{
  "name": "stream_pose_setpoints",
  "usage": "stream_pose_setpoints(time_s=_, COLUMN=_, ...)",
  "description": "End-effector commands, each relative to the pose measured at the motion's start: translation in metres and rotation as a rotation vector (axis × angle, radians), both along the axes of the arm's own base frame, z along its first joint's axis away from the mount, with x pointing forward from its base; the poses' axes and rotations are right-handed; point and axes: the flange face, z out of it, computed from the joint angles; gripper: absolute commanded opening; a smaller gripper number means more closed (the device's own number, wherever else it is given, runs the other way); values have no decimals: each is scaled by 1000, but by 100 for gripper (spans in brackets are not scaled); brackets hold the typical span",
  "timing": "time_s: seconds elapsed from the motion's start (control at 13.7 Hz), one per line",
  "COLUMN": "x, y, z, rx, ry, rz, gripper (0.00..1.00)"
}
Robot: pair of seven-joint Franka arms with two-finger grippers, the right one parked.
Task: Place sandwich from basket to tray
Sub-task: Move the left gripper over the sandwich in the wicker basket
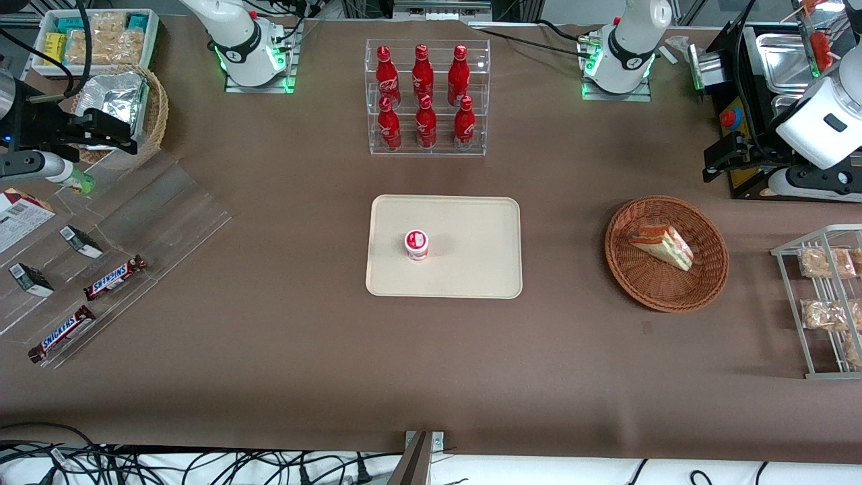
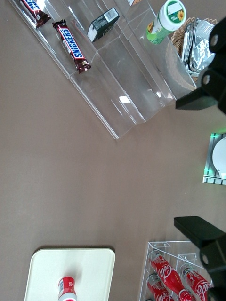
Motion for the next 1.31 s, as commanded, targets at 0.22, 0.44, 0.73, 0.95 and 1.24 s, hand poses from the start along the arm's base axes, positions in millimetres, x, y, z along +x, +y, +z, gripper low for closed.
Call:
stream_pose_setpoints(time_s=0.22, x=6, y=4, z=-1, rx=48, ry=-3, rz=-5, gripper=100)
stream_pose_setpoints(time_s=0.44, x=13, y=14, z=-35, rx=49, ry=28, rz=14, gripper=100)
stream_pose_setpoints(time_s=0.73, x=11, y=27, z=-107, rx=56, ry=12, rz=151, gripper=100)
stream_pose_setpoints(time_s=0.95, x=5, y=43, z=-156, rx=59, ry=-12, rz=276, gripper=100)
stream_pose_setpoints(time_s=1.24, x=-5, y=64, z=-209, rx=90, ry=-29, rz=408, gripper=100)
